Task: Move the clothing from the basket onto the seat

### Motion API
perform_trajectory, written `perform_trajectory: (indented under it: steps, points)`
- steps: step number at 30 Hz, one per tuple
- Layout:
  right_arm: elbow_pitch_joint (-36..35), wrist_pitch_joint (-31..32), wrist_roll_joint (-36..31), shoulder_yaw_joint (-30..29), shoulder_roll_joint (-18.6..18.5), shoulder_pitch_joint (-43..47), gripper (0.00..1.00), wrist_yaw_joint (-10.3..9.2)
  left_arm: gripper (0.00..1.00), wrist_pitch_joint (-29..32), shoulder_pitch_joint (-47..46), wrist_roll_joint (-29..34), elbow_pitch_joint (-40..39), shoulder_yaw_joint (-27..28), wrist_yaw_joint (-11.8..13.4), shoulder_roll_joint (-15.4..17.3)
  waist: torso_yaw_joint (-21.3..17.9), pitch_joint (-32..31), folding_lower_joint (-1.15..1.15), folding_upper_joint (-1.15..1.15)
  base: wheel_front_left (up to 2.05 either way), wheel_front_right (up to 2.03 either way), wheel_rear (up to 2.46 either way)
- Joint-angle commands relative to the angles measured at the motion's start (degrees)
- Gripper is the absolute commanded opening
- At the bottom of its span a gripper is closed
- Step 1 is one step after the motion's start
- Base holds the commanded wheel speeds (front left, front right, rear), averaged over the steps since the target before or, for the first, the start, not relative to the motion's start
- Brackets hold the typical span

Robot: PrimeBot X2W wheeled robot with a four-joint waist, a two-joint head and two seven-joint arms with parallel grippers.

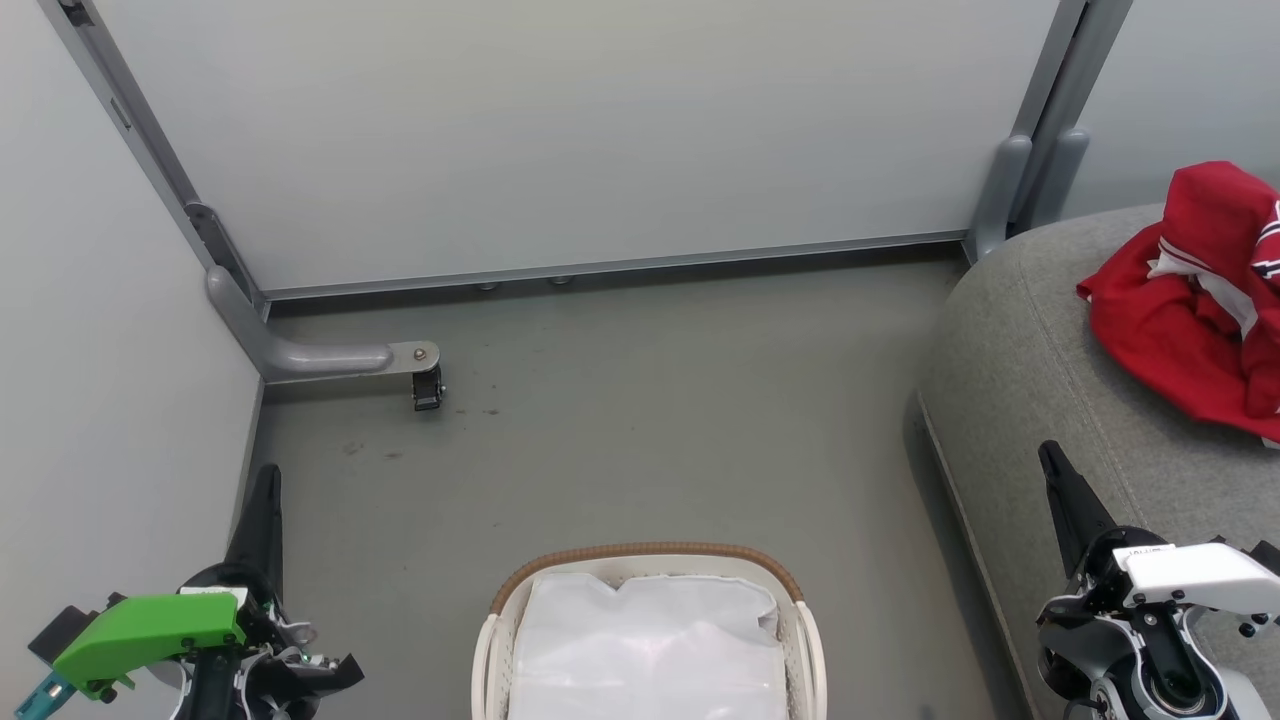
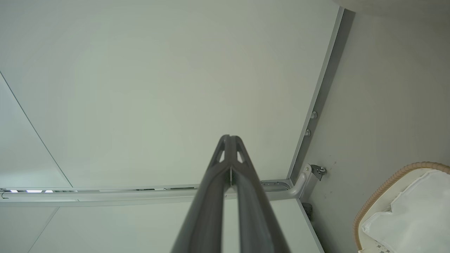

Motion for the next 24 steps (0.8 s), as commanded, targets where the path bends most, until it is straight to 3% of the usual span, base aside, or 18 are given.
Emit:
perform_trajectory:
  steps: [1, 24]
  points:
    - [-0.2, 0.1, 0.2, -0.1, -0.3, 0.6, 0.0, 0.0, 0.0, 0.2, -0.7, -0.1, -0.1, 0.2, 0.1, 0.1, 0.0, 0.0, 0.0, 0.0, 0.0, 0.0, 0.0]
    - [-0.2, 0.1, 0.2, -0.1, -0.3, 0.6, 0.0, 0.0, 0.0, 0.3, -0.7, 0.0, -0.1, 0.2, 0.1, 0.0, 0.0, 0.0, 0.0, 0.0, 0.0, 0.0, 0.0]
